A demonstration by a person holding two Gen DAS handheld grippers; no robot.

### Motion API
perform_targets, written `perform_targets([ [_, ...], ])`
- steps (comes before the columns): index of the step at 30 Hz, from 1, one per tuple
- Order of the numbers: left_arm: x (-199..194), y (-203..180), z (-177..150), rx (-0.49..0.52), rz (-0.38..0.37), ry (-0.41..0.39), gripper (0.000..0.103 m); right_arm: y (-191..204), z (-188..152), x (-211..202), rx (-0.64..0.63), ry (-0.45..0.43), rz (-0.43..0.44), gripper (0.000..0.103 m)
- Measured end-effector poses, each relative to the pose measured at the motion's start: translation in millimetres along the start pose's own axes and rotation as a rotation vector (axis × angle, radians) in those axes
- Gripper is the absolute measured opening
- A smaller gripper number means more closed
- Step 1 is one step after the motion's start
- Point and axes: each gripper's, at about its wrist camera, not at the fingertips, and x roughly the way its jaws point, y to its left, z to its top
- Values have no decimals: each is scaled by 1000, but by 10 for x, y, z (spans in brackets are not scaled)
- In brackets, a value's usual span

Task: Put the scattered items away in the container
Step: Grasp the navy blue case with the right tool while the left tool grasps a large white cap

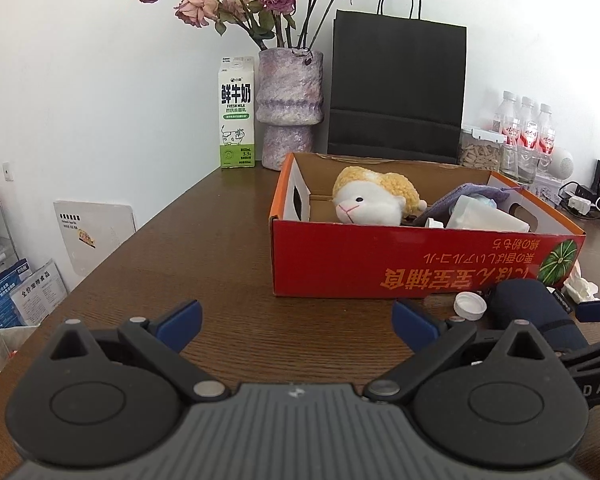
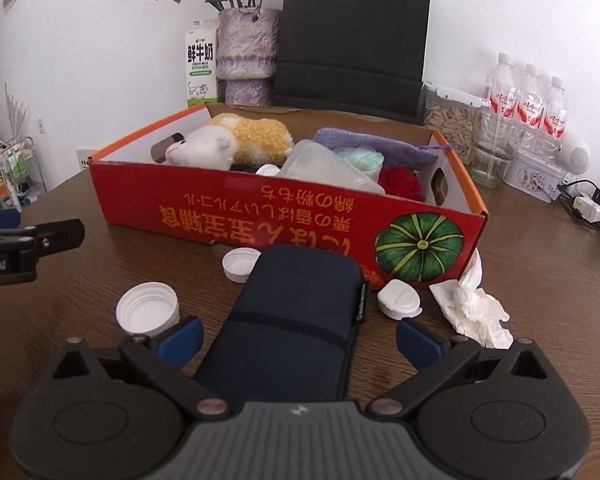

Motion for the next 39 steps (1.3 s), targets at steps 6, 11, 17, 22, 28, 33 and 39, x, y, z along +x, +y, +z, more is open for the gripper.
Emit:
perform_targets([
  [6, 40, 70, -59, -8, -4, 40, 103, 29, -9, 96, 20, 14, -13, 96],
  [11, 70, 125, -90, -38, -10, 60, 103, -26, -28, 111, 50, 9, 10, 98],
  [17, 39, 105, -99, -31, -11, 60, 103, -29, -39, 33, 38, -15, 33, 71],
  [22, -17, 28, -109, -11, -25, 57, 103, -91, -108, -80, 51, -36, 39, 66],
  [28, -65, -143, -104, 15, -72, 59, 103, -156, -209, -287, 31, -92, 27, 65],
  [33, -42, -382, -128, 43, -124, 93, 103, -339, -259, -412, 44, -127, 15, 65],
  [39, 70, -707, -157, 91, -168, 138, 103, -565, -362, -503, 70, -144, 11, 65],
])
